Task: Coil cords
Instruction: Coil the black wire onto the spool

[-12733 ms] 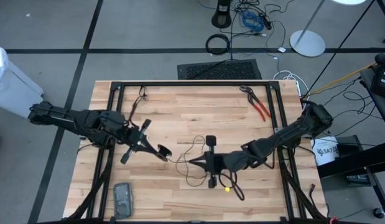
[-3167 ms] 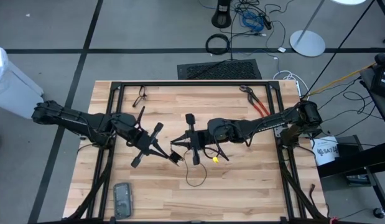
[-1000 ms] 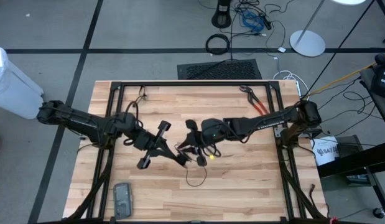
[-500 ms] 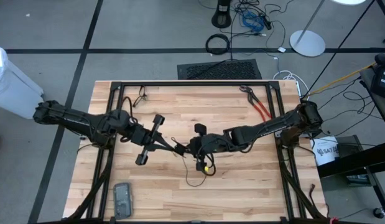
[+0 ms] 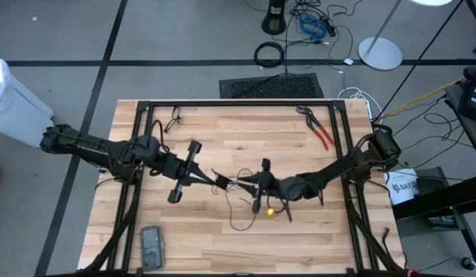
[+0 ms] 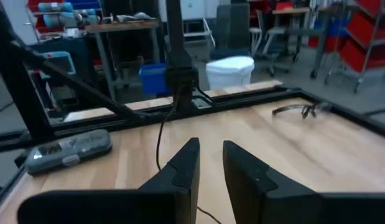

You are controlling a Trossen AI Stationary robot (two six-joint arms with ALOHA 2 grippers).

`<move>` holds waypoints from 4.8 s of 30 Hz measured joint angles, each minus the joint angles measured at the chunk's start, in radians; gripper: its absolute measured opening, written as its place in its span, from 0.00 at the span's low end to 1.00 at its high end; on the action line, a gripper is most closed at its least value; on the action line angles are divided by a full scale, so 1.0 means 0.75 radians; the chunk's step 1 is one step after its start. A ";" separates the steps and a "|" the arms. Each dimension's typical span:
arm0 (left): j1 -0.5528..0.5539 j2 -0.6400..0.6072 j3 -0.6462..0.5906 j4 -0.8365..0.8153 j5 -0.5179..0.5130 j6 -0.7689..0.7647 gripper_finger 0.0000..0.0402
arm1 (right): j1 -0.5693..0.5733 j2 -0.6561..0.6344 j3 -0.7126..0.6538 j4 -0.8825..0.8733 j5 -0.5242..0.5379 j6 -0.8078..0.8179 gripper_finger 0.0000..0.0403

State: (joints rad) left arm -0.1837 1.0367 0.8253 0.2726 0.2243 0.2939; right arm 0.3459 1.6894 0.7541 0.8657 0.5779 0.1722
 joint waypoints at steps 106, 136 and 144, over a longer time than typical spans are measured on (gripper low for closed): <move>0.026 -0.183 -0.001 -0.516 -0.034 -0.031 0.00 | 0.368 -0.319 0.474 -1.267 -0.169 0.207 0.00; -0.048 -0.017 0.001 0.391 0.237 -0.071 0.00 | 0.002 0.176 0.473 -0.661 -0.463 0.115 0.00; -0.028 -0.023 0.001 0.243 0.073 -0.069 0.00 | 0.125 0.140 0.473 -0.712 -0.572 0.149 0.00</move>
State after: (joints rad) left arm -0.2049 1.0191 0.8257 0.4550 0.2793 0.2422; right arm 0.4393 1.7943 1.1091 0.3318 0.1489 0.2838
